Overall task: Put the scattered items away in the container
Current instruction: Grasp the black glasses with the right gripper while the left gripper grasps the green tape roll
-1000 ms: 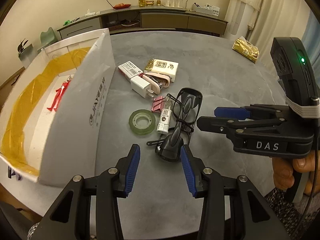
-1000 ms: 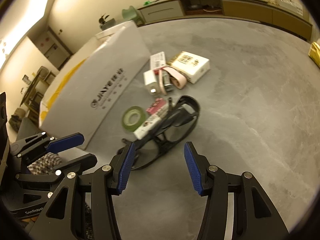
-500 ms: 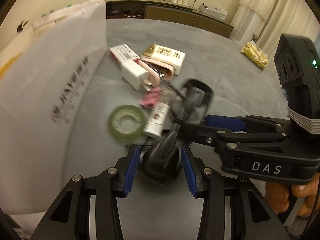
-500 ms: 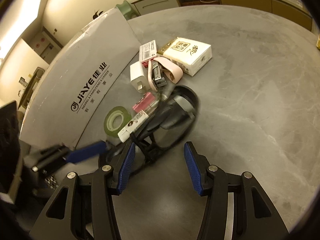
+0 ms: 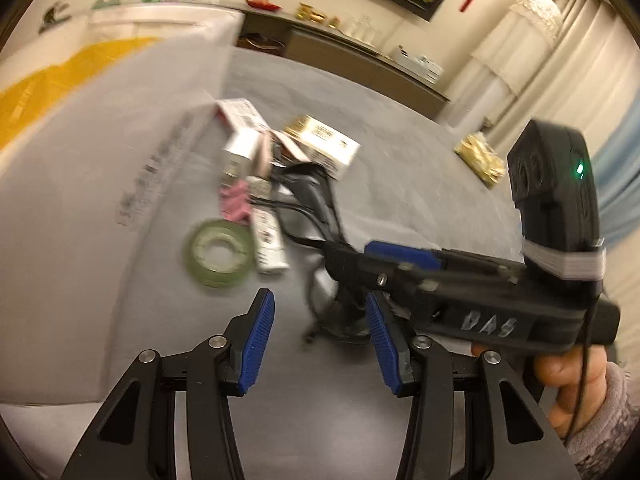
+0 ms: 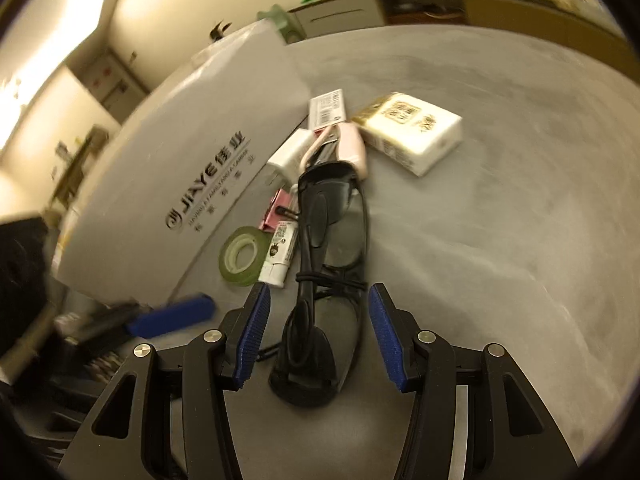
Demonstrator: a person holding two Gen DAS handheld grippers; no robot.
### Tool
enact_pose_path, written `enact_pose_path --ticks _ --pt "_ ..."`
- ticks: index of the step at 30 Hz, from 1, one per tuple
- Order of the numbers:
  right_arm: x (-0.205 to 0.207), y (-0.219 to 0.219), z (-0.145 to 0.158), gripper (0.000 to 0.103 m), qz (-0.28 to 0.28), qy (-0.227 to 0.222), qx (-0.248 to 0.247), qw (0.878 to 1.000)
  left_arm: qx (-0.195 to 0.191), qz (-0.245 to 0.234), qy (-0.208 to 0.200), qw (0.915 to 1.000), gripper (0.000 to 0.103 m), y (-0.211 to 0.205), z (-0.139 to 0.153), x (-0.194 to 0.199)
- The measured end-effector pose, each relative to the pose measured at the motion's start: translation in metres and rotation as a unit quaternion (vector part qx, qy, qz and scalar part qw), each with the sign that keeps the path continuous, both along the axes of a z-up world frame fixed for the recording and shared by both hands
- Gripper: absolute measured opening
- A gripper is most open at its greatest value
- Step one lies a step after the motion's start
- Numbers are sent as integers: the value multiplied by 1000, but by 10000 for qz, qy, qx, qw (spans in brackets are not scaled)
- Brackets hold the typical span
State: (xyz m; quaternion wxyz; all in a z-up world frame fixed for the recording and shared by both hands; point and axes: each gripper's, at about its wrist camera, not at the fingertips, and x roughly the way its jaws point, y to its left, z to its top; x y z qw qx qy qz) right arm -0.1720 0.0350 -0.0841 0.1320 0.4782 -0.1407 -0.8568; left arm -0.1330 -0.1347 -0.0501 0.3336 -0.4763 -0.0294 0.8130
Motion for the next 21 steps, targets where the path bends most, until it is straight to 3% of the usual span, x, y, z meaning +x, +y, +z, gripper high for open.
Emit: enact_pose_path --ticks 3,5,7,11,16,21 --pt "-5 2 -7 52 -20 23 46 10000 -451 21 246 9987 49 9 -1 -6" --pt "-8 4 -8 51 -39 -14 332 9994 -536 89 364 9979 49 11 -1 -12" --pt "-8 9 -7 38 -176 -169 658 9975 -499 172 438 9976 49 10 2 -19" --pt "-5 25 -4 38 -475 -317 1039 9929 -678 336 575 9955 49 12 -1 -34" --pt "-7 33 -4 42 -479 -241 981 9937 -1223 398 691 9893 50 16 -19 -42" --pt "-7 31 -3 40 -441 -140 1109 9928 -1159 681 761 9880 50 -1 -19 -39"
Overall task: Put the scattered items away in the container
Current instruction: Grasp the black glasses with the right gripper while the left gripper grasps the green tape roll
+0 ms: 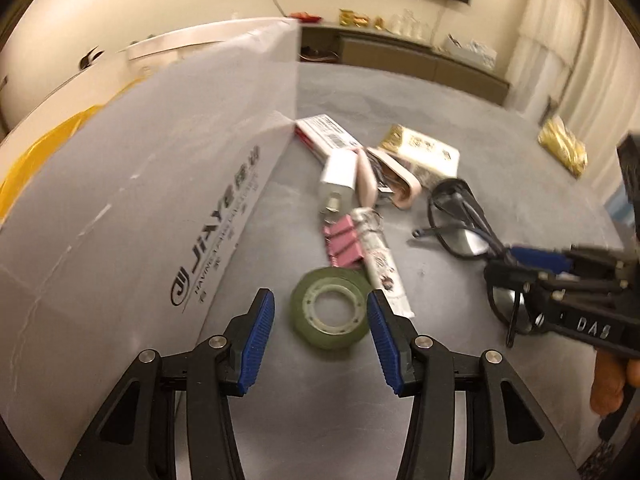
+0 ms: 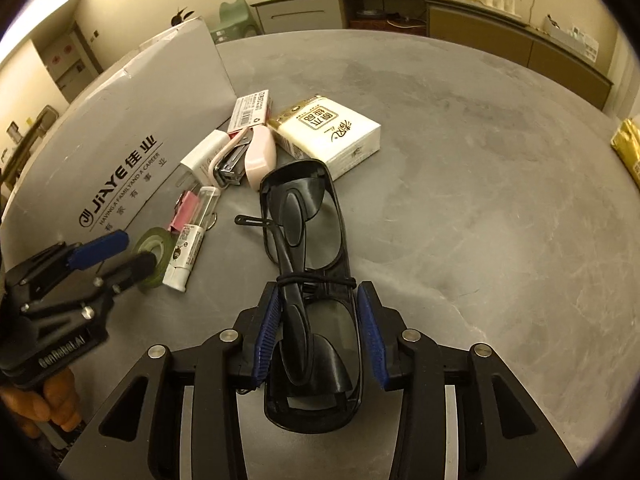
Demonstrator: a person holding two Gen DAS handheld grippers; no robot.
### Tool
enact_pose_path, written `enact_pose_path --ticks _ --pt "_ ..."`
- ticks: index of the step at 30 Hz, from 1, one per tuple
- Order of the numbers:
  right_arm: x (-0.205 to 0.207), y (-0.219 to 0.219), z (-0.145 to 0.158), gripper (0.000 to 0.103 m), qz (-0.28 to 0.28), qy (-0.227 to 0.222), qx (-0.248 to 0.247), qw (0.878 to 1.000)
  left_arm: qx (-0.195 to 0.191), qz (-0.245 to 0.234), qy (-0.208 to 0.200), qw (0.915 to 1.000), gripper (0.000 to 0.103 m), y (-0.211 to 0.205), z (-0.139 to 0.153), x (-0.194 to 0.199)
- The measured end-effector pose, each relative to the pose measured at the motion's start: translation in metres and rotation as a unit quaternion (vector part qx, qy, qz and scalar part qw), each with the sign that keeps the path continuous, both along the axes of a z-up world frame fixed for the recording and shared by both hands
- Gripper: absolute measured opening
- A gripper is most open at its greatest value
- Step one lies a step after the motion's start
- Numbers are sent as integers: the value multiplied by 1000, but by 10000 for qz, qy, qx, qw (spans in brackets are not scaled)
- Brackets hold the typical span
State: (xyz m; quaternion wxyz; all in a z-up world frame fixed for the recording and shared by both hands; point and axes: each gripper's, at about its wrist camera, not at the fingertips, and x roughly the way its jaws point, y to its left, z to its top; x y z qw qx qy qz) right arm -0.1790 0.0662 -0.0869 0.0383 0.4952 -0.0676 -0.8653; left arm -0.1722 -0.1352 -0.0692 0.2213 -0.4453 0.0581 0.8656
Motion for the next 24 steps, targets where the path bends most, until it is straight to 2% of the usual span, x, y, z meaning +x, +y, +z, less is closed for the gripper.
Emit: enact_pose_path --ticks 5,17,20,24 --pt "-2 3 1 39 -57 -73 57 9999 -12 -119 -60 9999 49 2 -6 -4" --pt "6 10 4 39 -172 -137 123 9997 18 -559 -32 9984 50 6 -2 16" --pt "6 10 4 39 -174 -137 113 9997 -55 -599 92 9981 57 13 -2 18" --pt "6 11 3 39 -194 -129 113 9997 79 -508 95 9986 58 12 2 16"
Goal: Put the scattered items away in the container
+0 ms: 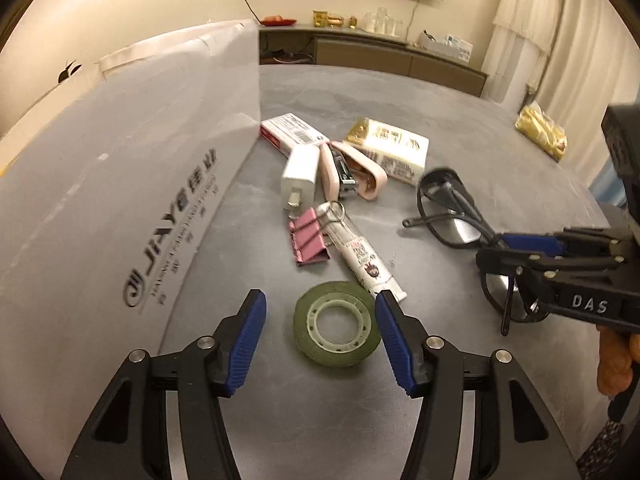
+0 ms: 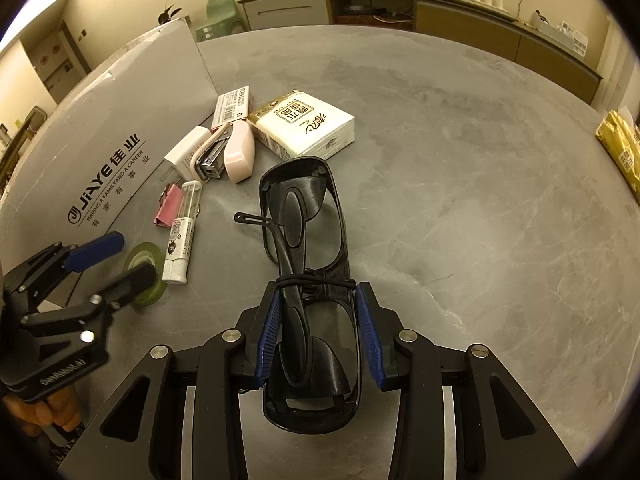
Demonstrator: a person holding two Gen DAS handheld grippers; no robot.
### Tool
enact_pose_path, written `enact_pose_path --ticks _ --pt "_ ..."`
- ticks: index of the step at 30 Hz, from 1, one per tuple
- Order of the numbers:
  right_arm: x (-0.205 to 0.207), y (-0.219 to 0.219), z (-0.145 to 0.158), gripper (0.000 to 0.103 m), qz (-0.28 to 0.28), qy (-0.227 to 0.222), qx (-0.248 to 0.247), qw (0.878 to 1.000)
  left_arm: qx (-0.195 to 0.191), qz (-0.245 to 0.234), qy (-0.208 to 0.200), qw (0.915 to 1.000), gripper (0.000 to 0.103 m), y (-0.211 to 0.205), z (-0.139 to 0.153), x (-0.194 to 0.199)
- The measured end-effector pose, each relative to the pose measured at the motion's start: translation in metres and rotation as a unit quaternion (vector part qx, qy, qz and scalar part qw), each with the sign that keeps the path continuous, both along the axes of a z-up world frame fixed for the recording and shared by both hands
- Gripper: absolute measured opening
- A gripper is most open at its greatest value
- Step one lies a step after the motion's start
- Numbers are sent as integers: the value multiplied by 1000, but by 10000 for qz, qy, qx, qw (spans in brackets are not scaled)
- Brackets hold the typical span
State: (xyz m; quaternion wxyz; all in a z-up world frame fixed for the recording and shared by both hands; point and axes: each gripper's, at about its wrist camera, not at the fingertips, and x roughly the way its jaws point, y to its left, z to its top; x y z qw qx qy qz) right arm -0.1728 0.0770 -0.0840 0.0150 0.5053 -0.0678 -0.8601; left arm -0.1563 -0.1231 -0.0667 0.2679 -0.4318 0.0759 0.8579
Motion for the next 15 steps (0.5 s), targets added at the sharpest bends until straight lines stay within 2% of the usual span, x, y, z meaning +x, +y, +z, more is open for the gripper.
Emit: enact_pose_path --ticks 5,7,10,12,15 --pt "-1 1 -1 39 -29 6 -32 10000 32 -127 -243 9996 59 3 -7 1" --pt "-2 0 -1 39 -29 9 -30 10000 -74 -240 -156 9996 62 9 -10 6" --pt "-2 1 -1 39 -28 13 -28 10000 -326 -435 44 9985 62 20 -12 12" --pt "-2 1 -1 39 -21 21 -22 10000 -339 -521 120 9980 49 21 -10 14" --pt "-2 0 -1 39 -11 50 12 10000 -365 -515 112 9979 49 21 -11 13"
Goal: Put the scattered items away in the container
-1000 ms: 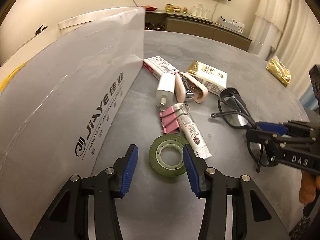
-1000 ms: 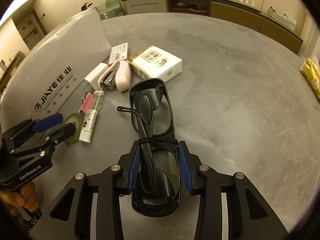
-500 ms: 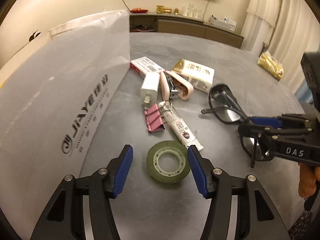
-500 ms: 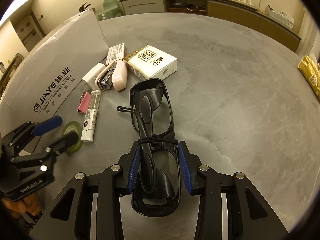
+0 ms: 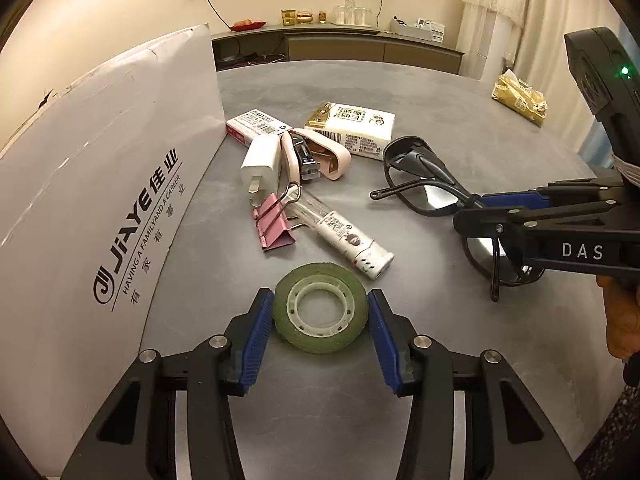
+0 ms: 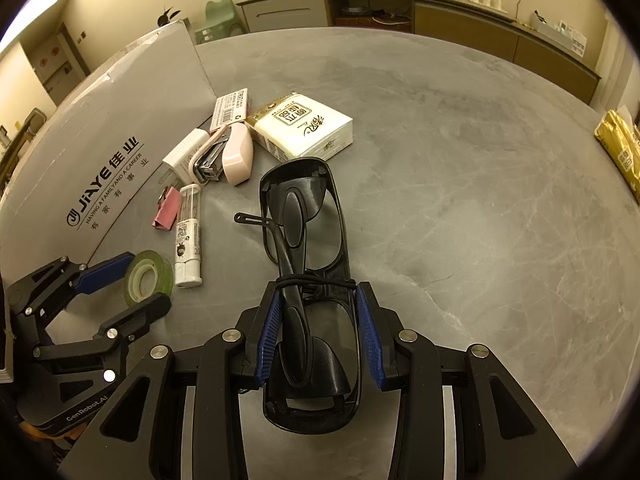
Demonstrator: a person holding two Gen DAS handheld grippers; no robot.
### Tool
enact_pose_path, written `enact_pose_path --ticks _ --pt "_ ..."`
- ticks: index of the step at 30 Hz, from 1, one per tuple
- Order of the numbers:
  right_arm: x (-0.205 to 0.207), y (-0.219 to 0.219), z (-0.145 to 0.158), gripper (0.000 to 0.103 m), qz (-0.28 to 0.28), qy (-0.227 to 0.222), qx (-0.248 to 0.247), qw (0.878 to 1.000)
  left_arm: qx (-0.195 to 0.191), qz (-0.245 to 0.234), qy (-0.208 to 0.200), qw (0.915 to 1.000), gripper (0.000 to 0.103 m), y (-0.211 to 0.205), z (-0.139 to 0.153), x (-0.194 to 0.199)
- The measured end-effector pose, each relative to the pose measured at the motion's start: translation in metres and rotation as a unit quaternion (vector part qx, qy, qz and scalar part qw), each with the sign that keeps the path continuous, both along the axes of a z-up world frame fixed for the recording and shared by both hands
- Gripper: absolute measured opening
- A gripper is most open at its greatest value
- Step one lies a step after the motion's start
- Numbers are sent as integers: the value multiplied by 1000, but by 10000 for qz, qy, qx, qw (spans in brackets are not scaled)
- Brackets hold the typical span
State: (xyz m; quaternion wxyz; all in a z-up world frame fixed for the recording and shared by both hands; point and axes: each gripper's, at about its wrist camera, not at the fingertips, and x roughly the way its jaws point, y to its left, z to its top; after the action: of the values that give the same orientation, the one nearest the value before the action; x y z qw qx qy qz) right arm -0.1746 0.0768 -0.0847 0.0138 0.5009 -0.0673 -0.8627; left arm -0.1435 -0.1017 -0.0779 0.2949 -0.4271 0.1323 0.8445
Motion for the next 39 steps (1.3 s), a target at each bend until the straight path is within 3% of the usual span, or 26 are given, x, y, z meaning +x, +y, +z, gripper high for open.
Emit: enact_pose_path --ticks 13,39 --pt "13 -5 18 39 100 186 -640 9977 163 55 139 9998 49 -6 25 26" --pt "54 -39 54 39 473 595 -696 9947 681 186 607 9957 49 -40 101 80"
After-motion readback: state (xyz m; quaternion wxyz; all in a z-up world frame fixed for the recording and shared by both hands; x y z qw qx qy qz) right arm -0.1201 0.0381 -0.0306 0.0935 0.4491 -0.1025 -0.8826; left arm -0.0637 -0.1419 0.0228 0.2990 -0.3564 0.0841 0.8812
